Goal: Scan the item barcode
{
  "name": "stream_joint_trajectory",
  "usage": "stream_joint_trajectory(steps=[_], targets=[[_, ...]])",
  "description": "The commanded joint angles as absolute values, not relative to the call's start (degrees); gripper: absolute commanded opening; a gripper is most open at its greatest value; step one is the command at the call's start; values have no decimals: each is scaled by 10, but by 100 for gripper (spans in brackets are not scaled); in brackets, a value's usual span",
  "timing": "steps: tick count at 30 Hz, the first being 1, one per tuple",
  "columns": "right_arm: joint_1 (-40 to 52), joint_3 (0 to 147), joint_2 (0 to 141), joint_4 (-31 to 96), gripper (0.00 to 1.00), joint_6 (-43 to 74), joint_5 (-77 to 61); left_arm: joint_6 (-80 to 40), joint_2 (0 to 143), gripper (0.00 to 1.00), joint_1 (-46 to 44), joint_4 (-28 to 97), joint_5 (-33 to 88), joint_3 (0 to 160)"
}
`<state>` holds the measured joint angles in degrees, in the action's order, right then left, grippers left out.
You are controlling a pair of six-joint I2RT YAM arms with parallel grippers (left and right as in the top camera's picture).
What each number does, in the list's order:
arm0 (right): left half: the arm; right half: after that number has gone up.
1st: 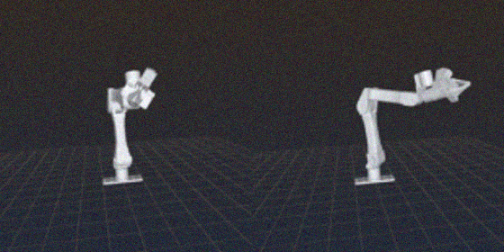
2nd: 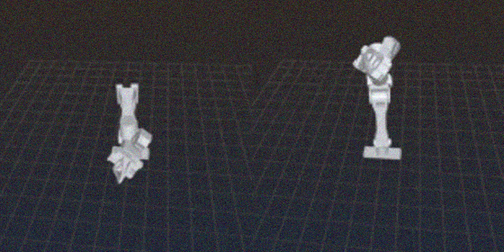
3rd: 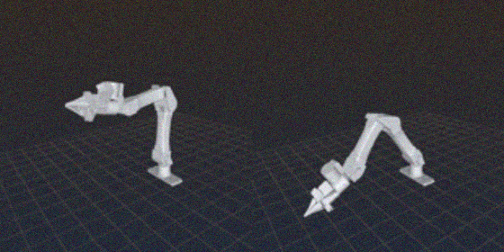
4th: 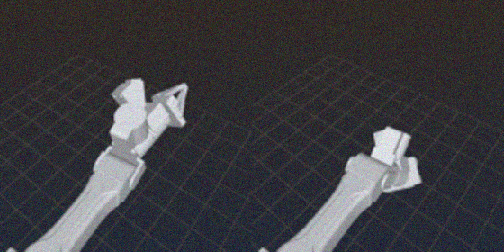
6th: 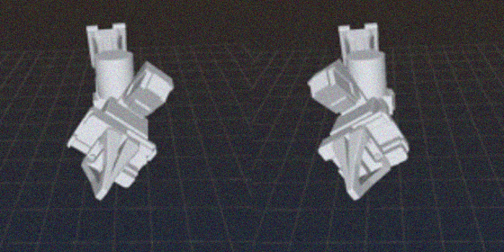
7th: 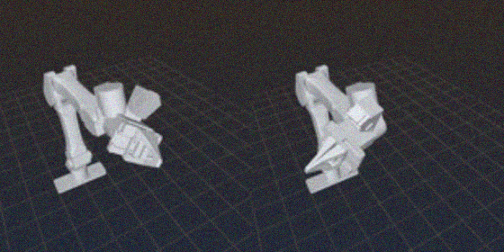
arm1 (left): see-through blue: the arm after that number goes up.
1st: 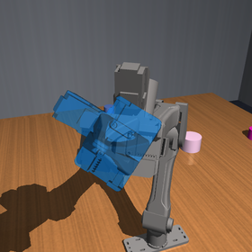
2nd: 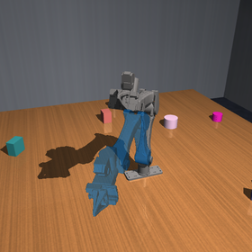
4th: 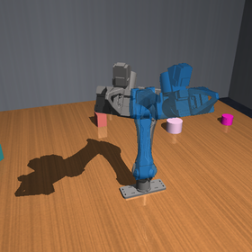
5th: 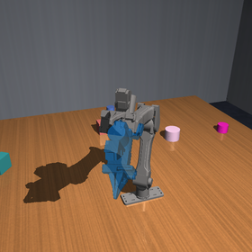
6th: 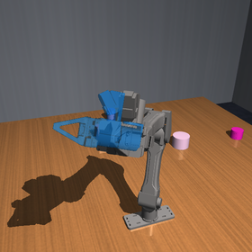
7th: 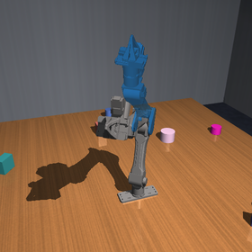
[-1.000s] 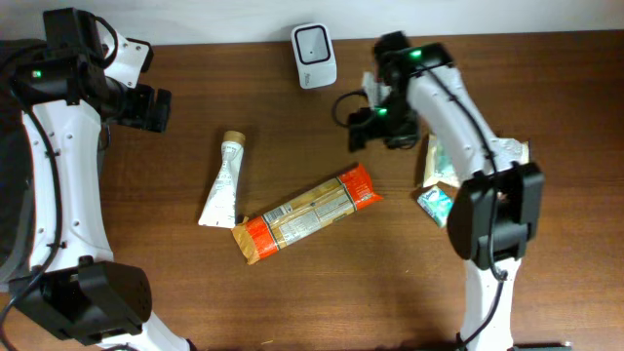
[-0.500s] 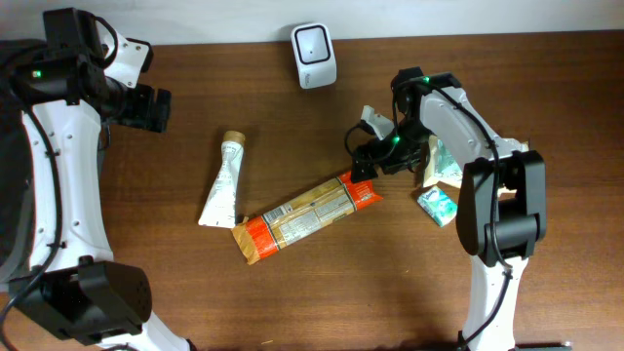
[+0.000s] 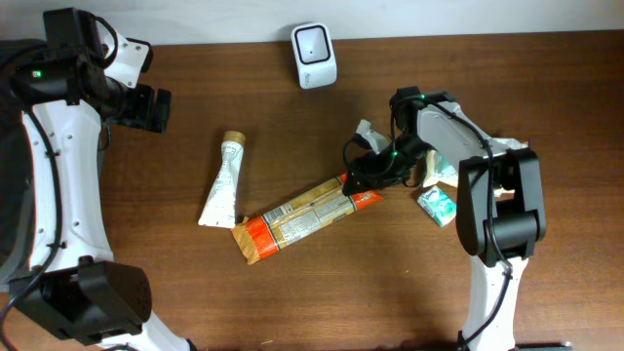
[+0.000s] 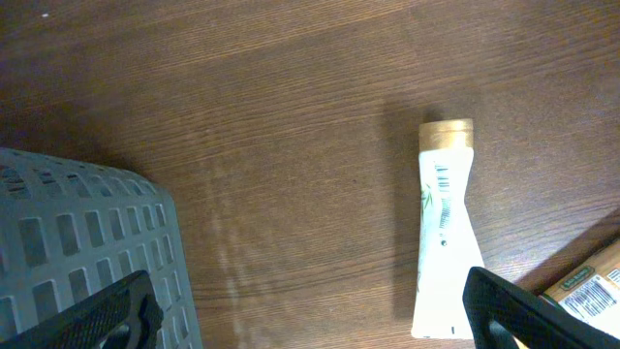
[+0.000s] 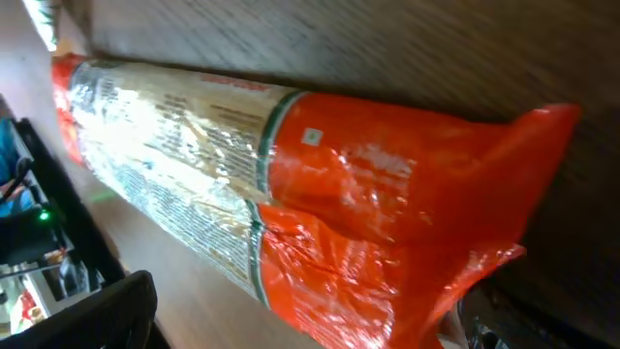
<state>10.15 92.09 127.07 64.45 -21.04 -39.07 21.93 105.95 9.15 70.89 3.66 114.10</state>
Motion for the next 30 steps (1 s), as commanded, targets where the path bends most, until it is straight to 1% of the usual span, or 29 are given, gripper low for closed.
stream_joint_trajectory(steps=[1, 6, 10, 13, 16, 19, 22, 25, 26, 27, 30], targets=[[124, 885, 1272, 629, 99, -223, -405, 228, 1050, 99, 96, 708, 43, 1145], [132, 839, 1272, 600, 98, -220, -403, 228, 1050, 99, 95, 708, 43, 1145], [132, 819, 1272, 574, 84, -220, -403, 228, 1050, 99, 95, 708, 43, 1145], [132, 818, 1272, 556, 79, -220, -403, 228, 1050, 99, 95, 708, 43, 1145], [132, 808, 1272, 540, 80, -213, -388, 228, 1050, 99, 95, 708, 43, 1145], [133, 808, 1272, 517, 81, -144, -316, 228, 1050, 99, 95, 708, 43, 1145], [147, 808, 1272, 501, 80, -125, -296, 228, 1050, 99, 95, 708, 43, 1145], [166, 808, 1272, 495, 80, -79, -233, 228, 1050, 99, 95, 708, 43, 1145], [173, 808, 1272, 494, 77, -78, -231, 228, 1050, 99, 95, 708, 43, 1145], [178, 808, 1272, 490, 72, -66, -230, 228, 1050, 99, 95, 708, 43, 1145], [180, 808, 1272, 484, 39, -42, -231, 228, 1050, 99, 95, 708, 43, 1145]])
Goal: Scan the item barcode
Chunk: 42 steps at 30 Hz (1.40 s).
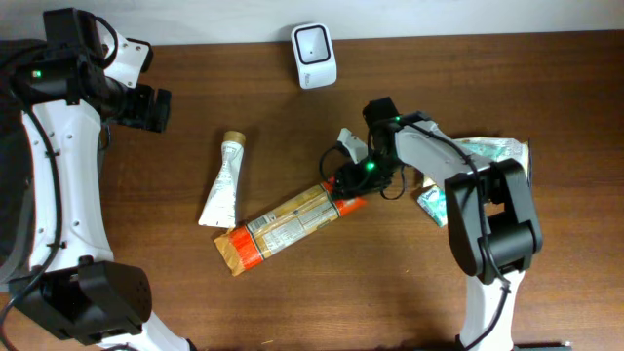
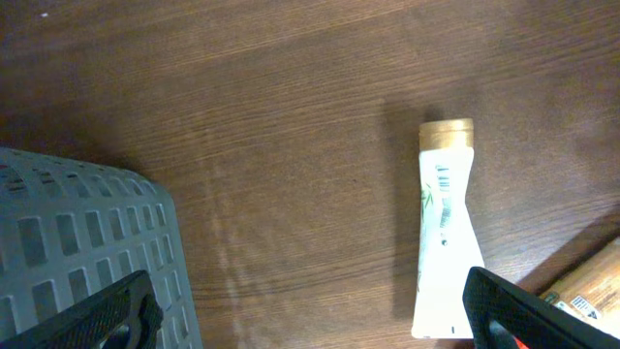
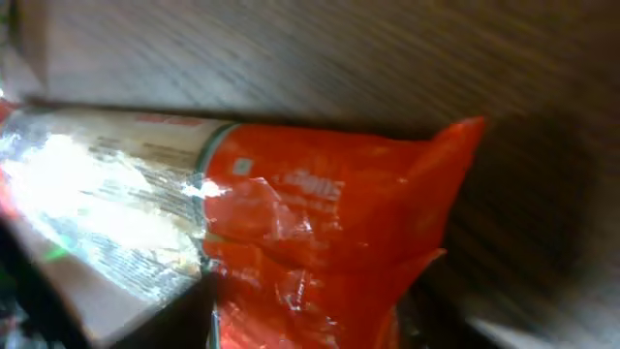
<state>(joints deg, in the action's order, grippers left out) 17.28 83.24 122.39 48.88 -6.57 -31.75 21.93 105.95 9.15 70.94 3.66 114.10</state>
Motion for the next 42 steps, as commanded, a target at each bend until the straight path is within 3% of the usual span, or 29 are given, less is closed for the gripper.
stream_joint_trajectory(steps=[1, 5, 6, 18, 28, 31, 35, 37, 42], targets=[[180, 808, 1272, 484, 33, -40, -231, 228, 1050, 99, 95, 708, 43, 1145], [180, 808, 1272, 484, 5, -39, -233, 228, 1050, 99, 95, 708, 43, 1145], [180, 808, 1272, 484, 4, -35, -233, 228, 1050, 99, 95, 708, 43, 1145], [180, 922, 1175, 616, 4, 6, -173, 228, 1050, 99, 95, 708, 43, 1145], [180, 923, 1097, 657, 5, 11, -154, 228, 1050, 99, 95, 708, 43, 1145], [181, 923, 1099, 659, 23, 11, -158, 228, 1050, 99, 95, 708, 43, 1145], [185, 922, 1099, 653, 26, 10, -158, 228, 1050, 99, 95, 708, 43, 1145], [189, 922, 1101, 640, 34, 3, -157, 228, 1050, 99, 96, 708, 43, 1145], [204, 921, 1149, 598, 84, 1, -135, 228, 1050, 99, 96, 708, 43, 1145]])
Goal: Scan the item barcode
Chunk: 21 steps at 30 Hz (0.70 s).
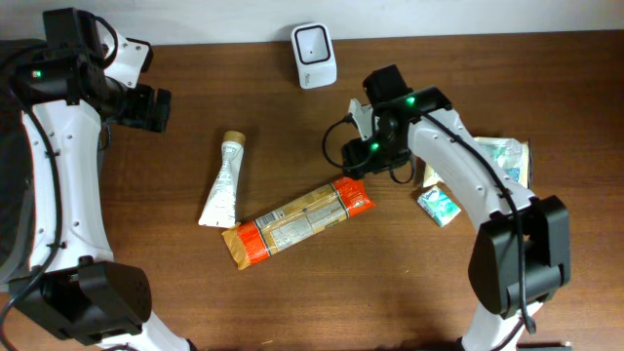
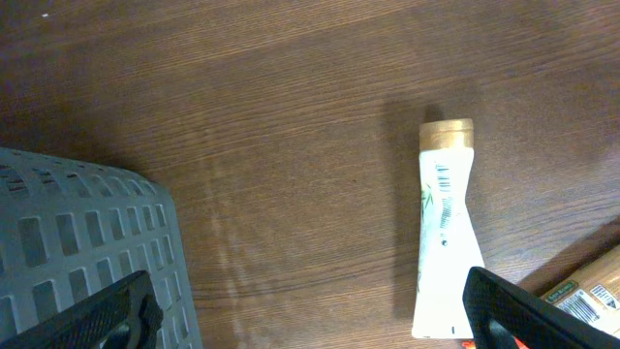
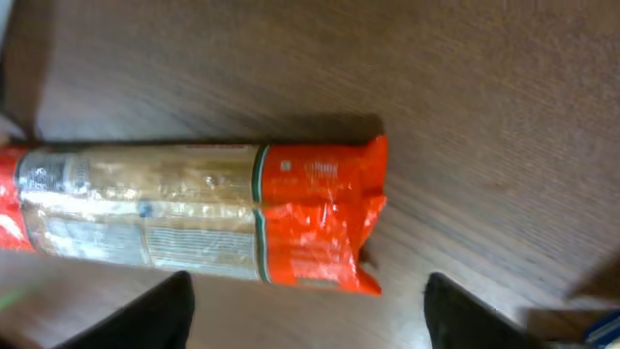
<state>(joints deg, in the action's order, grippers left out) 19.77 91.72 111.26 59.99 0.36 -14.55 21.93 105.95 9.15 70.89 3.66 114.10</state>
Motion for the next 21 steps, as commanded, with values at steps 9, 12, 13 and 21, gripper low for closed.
stream_joint_trajectory(steps=[9, 12, 13, 21], targets=[[219, 921, 1263, 598, 99, -30, -169, 228, 1050, 99, 96, 708, 43, 1145], [222, 921, 1290, 593, 92, -30, -169, 228, 1050, 99, 95, 708, 43, 1145], [222, 921, 1297, 591, 82, -30, -169, 228, 1050, 99, 95, 708, 43, 1145], [220, 910, 1315, 589, 4, -30, -169, 228, 1050, 99, 95, 708, 43, 1145]])
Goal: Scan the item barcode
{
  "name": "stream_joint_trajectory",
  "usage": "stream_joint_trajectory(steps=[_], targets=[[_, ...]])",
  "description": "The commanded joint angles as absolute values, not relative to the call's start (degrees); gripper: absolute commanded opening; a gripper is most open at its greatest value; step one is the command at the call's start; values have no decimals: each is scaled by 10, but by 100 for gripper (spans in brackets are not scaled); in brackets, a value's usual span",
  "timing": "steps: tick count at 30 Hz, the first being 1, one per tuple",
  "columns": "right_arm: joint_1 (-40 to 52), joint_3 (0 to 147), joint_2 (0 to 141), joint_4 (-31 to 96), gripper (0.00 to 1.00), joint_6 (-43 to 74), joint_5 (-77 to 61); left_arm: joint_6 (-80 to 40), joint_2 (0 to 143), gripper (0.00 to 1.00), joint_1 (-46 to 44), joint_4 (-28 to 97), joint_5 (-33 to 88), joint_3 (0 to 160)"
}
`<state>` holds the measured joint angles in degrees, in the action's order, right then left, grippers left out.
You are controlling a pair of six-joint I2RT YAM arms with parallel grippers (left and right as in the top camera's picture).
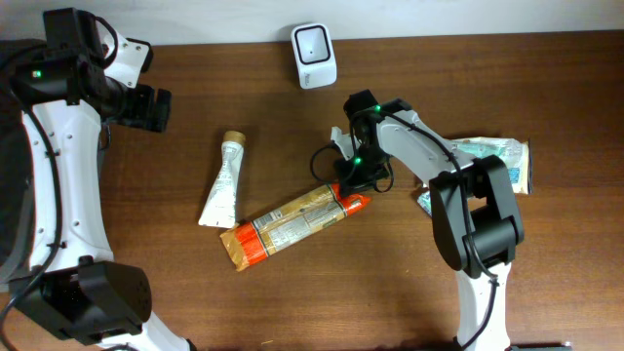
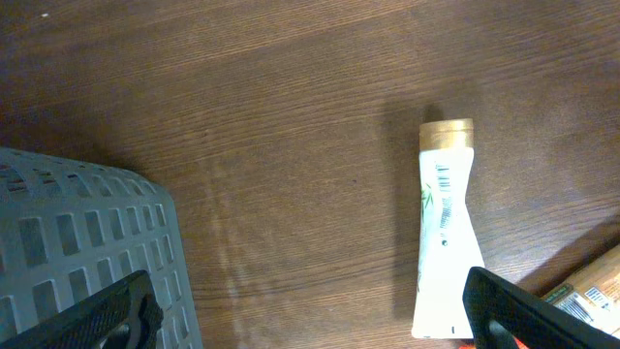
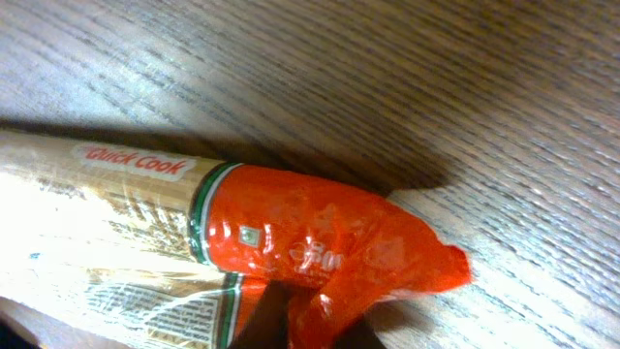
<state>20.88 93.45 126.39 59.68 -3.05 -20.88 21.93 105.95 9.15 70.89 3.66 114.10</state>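
Note:
A long packet [image 1: 292, 222] with orange ends and a gold middle lies slanted on the table's middle. My right gripper [image 1: 349, 183] is low at its right orange end [image 3: 329, 247] and shut on it; a fold of orange film is pinched between the dark fingers [image 3: 266, 320]. The white scanner [image 1: 314, 43] stands at the back edge. My left gripper [image 1: 148, 107] hangs open at the far left, its fingers [image 2: 116, 310] wide apart over bare wood.
A white tube with a gold cap [image 1: 222, 180] lies left of the packet and also shows as the tube [image 2: 444, 233] in the left wrist view. Green-and-white packs [image 1: 492, 156] and a small teal pack [image 1: 435, 206] lie at the right. A grey basket [image 2: 77, 252] sits under the left arm.
My right gripper was open and raised above the packet's orange end; now it is down at that end and shut on the film. The packet lies about where it was. The left arm is unchanged.
First my right gripper was open, low at the packet's right end. A second later the packet lay a little further left, with the gripper still at its end. Then the gripper was lifted clear and open. Now it grips the orange end. The left arm stayed still.

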Motion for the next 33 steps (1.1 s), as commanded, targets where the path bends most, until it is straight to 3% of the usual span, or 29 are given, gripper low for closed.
stream_joint_trajectory(steps=[1, 8, 9, 11, 14, 18, 24, 30, 33], targets=[[215, 914, 1315, 589, 4, -29, -169, 228, 1050, 99, 96, 708, 43, 1145], [178, 1020, 1292, 641, 6, -27, -169, 228, 1050, 99, 95, 708, 43, 1145], [174, 1031, 1292, 641, 16, -25, -169, 228, 1050, 99, 95, 708, 43, 1145], [169, 1058, 1292, 648, 46, 6, -175, 228, 1050, 99, 95, 708, 43, 1145], [182, 1133, 1292, 712, 58, 10, -260, 228, 1050, 99, 95, 708, 43, 1145], [264, 1163, 1296, 696, 55, 141, -277, 228, 1050, 99, 95, 708, 43, 1145], [418, 1125, 1331, 553, 50, 420, -96, 228, 1050, 99, 95, 708, 43, 1145], [477, 1109, 1362, 533, 50, 437, -108, 228, 1050, 99, 96, 708, 43, 1145], [475, 1109, 1361, 566, 50, 362, -150, 228, 1050, 99, 95, 708, 43, 1145]])
